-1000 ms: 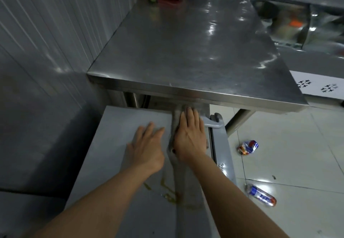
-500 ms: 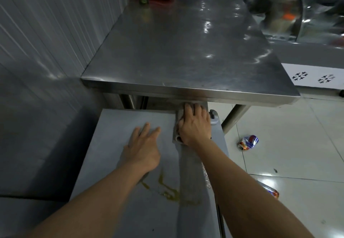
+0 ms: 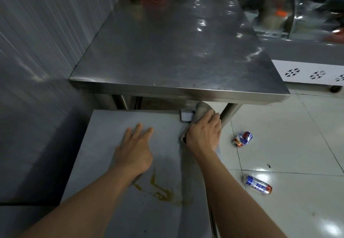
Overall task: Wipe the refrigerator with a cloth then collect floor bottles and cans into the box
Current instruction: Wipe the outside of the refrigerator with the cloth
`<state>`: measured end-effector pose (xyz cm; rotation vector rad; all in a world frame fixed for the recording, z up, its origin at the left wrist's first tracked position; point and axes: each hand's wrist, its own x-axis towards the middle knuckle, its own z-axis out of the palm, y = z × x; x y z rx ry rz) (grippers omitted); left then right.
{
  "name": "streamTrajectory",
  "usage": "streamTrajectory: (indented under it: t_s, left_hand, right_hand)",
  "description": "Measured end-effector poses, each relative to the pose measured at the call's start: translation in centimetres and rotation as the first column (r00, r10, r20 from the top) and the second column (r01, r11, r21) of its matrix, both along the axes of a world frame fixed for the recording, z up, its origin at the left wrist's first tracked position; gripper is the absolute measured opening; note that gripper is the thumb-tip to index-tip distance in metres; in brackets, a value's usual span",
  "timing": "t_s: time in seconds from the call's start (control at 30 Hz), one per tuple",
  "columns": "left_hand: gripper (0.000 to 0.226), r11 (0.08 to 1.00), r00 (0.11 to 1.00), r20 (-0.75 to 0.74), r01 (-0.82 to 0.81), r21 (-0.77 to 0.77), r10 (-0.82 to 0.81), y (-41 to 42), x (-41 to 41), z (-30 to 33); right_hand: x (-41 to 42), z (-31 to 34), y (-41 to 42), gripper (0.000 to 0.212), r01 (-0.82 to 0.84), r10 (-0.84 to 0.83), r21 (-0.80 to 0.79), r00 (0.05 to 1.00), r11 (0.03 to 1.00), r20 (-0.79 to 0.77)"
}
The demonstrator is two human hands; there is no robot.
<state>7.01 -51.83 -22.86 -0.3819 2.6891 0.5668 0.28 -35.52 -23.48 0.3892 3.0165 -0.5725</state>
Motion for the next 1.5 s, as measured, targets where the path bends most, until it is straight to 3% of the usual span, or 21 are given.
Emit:
streamTrajectory:
  t_s: [0.2, 0.4, 0.57, 0.8, 1.03, 1.2, 1.3, 1.37, 1.5]
  left_hand:
    - [0.076, 1.000, 0.999, 0.034, 0.019, -0.011, -0.018, -0.1, -0.2, 0.2]
    - [0.074, 0.999, 0.997, 0.070, 0.032, -0.017, -0.031, -0.2, -0.2, 0.7]
    - [0.072, 0.997, 0.996, -0.055, 0.061, -0.050, -0.063, 3.4, 0.3, 0.2]
    - [0.075, 0.999, 0.998, -0.059, 0.030, -0.014, -0.031, 4.0, 0.1, -0.6]
    - [0.078, 1.000, 1.000, -0.009, 0.029, 0.003, -0.029, 4.0, 0.0, 0.2]
    - [0.076, 0.997, 0.996, 0.029, 0.083, 0.006, -0.083, 3.3, 0.1, 0.6]
    - [0.069, 0.996, 0.996, -0.029, 0.085, -0.040, -0.087, 3.7, 1.4, 0.0]
    - [0.066, 0.994, 0.994, -0.069, 0.083, -0.073, -0.088, 4.4, 2.7, -0.6]
    - [0.059, 0.996, 0.994, -0.095, 0.047, -0.073, -0.054, 4.9, 3.5, -0.8]
  right_hand:
    - [-0.7, 0.5, 2.3, 0.059, -0.136, 0.136, -0.071, 0.991, 0.988, 0.006]
    - [5.9, -0.1, 4.4, 0.048, -0.095, 0.095, -0.046, 0.995, 0.994, 0.002]
    - [2.2, 0.1, 4.0, 0.054, -0.139, 0.139, -0.043, 0.990, 0.989, -0.010]
    - [-3.6, -0.2, 3.8, 0.049, -0.176, 0.174, -0.153, 0.984, 0.972, -0.025]
    - [4.1, -0.7, 6.0, 0.060, -0.225, 0.219, -0.181, 0.974, 0.957, -0.052]
    - [10.1, -0.5, 7.2, 0.071, -0.279, 0.281, -0.068, 0.959, 0.958, 0.020]
    - [6.6, -0.4, 7.0, 0.075, -0.362, 0.360, 0.047, 0.932, 0.931, 0.050]
    - [3.4, -0.1, 6.3, 0.065, -0.401, 0.397, 0.076, 0.916, 0.913, 0.060]
    - [4.1, -0.5, 6.5, 0.063, -0.470, 0.469, 0.037, 0.883, 0.882, 0.035]
